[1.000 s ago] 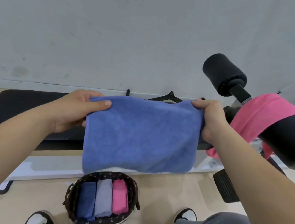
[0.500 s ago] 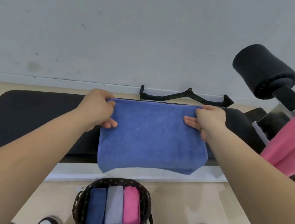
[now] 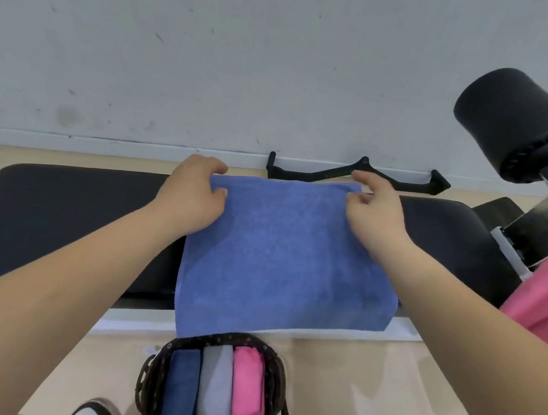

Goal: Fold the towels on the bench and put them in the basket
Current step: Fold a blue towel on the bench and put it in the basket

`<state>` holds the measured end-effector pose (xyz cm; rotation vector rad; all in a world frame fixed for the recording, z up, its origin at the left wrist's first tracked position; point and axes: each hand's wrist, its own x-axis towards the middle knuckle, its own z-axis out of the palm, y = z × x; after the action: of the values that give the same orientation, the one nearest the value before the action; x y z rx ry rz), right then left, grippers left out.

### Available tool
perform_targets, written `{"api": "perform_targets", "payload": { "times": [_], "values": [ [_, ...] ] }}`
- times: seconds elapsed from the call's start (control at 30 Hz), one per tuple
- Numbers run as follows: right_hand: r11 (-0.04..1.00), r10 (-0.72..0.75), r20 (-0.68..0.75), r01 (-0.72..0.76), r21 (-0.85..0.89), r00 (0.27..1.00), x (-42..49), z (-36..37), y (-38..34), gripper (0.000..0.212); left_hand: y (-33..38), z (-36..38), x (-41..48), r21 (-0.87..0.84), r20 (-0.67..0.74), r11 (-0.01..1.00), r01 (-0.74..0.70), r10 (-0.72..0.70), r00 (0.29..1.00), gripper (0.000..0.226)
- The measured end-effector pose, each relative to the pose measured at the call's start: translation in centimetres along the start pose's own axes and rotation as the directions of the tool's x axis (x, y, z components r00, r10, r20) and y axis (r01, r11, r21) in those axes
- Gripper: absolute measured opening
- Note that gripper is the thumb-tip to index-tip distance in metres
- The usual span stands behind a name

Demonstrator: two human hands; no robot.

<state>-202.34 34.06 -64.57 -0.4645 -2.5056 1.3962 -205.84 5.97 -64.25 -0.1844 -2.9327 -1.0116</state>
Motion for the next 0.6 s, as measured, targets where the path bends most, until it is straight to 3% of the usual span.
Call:
{"api": "perform_targets", "payload": {
  "times": [0.13,0.2,0.3,0.4,0.5,0.53,0.6],
  "values": [
    [0.93,-0.071,0.287,0.168,-0.327,0.955,-3.6,-1.5,-1.7,0.018,0.7,-0.8,-3.9,0.151,0.118,0.979,-0.141,0.124,0.985,0.023],
    [0.879,-0.094,0.392,0.261,-0.399,0.915,-6.0,-2.1,-2.6,0.013,1.3,-1.5,-6.1,0.2,0.147,0.963,-0.18,0.152,0.977,0.009],
    [0.814,-0.099,0.449,0.333,-0.477,0.888,-9.5,-2.3,-3.2,0.023,2.0,-2.7,-9.9,0.323,0.177,0.927,-0.189,0.137,0.975,0.018],
    [0.733,0.053,0.44,0.265,-0.627,0.896,-11.4,-3.2,-2.6,0.041,0.9,-2.9,-13.3,0.325,0.347,0.945,-0.03,-0.09,0.933,0.031],
    [0.64,0.262,0.355,0.114,-0.76,0.898,-11.8,-5.4,-1.0,0.047,-1.0,-1.9,-15.1,0.071,0.493,0.95,0.305,-0.299,0.817,0.031],
    [0.644,0.314,0.326,0.052,-0.763,0.892,-11.9,-6.0,-0.1,0.049,-1.4,-1.4,-15.4,-0.02,0.504,0.921,0.39,-0.327,0.799,0.026],
    [0.779,0.377,0.285,-0.135,-0.612,0.881,-12.1,-6.4,2.0,0.05,-1.8,-0.4,-15.7,-0.206,0.511,0.836,0.508,-0.351,0.785,0.016]
  ]
}}
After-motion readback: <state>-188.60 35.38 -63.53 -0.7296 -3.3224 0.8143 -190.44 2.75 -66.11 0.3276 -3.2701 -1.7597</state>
